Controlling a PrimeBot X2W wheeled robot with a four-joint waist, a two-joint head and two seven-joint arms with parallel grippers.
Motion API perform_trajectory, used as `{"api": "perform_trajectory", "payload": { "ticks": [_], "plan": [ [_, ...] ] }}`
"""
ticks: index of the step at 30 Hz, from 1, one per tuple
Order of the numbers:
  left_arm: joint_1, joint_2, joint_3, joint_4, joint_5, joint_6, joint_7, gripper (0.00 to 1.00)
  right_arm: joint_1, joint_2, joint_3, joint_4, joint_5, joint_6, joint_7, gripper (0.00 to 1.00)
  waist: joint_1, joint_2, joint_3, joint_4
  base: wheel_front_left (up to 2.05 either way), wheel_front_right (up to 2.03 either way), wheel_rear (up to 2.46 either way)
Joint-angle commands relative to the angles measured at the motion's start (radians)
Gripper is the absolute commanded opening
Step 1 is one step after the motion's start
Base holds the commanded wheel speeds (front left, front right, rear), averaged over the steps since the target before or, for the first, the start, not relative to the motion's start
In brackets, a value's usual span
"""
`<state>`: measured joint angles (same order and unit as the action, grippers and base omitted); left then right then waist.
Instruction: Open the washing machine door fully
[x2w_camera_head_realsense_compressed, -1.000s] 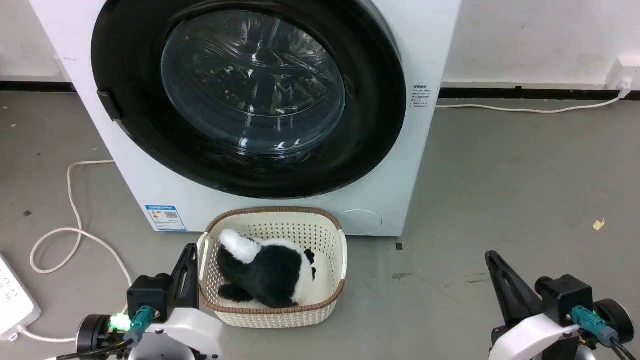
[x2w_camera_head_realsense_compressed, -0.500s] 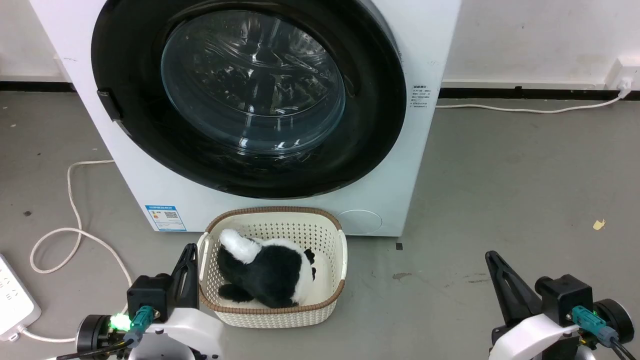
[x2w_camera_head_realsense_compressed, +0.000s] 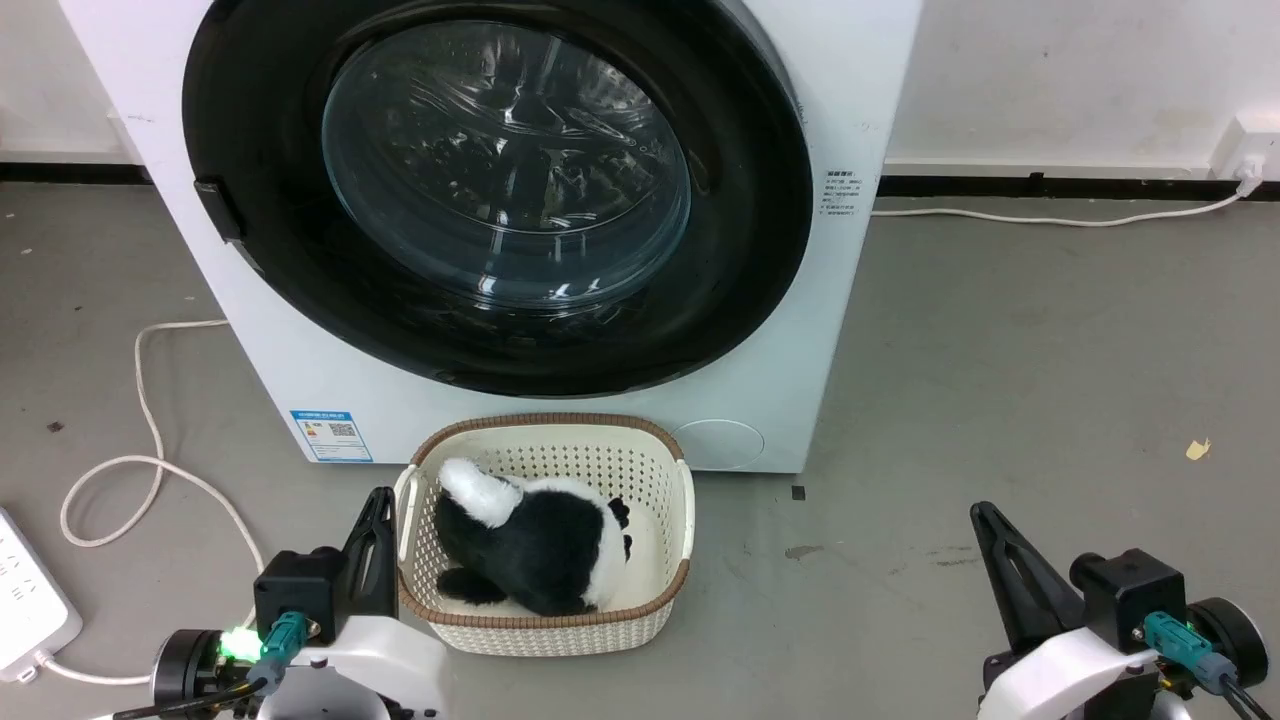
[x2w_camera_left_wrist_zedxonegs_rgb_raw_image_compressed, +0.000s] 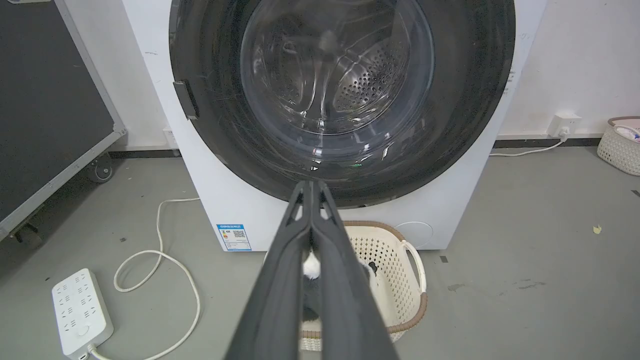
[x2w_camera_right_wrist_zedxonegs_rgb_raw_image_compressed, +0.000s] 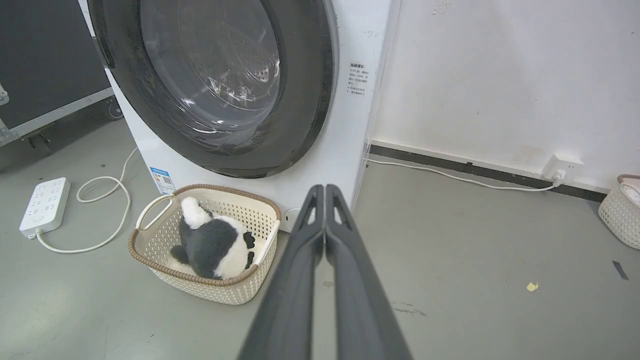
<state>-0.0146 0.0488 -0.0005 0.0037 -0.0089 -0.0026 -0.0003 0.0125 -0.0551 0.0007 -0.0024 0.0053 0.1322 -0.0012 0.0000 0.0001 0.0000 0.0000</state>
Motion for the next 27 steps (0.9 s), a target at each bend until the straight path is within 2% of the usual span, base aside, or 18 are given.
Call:
{"api": "perform_trajectory", "payload": {
  "ticks": [1, 4, 5, 27],
  "plan": [
    [0.015, 0.001, 0.000, -0.004, 0.009, 0.003, 0.000, 0.00, -0.013, 0.005, -0.001, 0.002, -0.005, -0.002, 0.001, 0.00, 0.0000, -0.0001, 0.000, 0.000, 0.00, 0.00, 0.00],
    [0.015, 0.001, 0.000, -0.004, 0.009, 0.003, 0.000, 0.00, -0.013, 0.005, -0.001, 0.002, -0.005, -0.002, 0.001, 0.00, 0.0000, -0.0001, 0.000, 0.000, 0.00, 0.00, 0.00],
    [0.000, 0.000, 0.000, 0.000, 0.000, 0.000, 0.000, 1.00, 0.000, 0.000, 0.000, 0.000, 0.000, 0.000, 0.000, 1.00, 0.0000, -0.0001, 0.000, 0.000, 0.00, 0.00, 0.00],
    [-0.007, 0.000, -0.029, 0.000, -0.009, 0.019, -0.037, 1.00, -0.011, -0.002, -0.003, -0.002, 0.019, 0.000, -0.037, 1.00, 0.0000, -0.0001, 0.024, 0.006, 0.00, 0.00, 0.00]
  ]
}}
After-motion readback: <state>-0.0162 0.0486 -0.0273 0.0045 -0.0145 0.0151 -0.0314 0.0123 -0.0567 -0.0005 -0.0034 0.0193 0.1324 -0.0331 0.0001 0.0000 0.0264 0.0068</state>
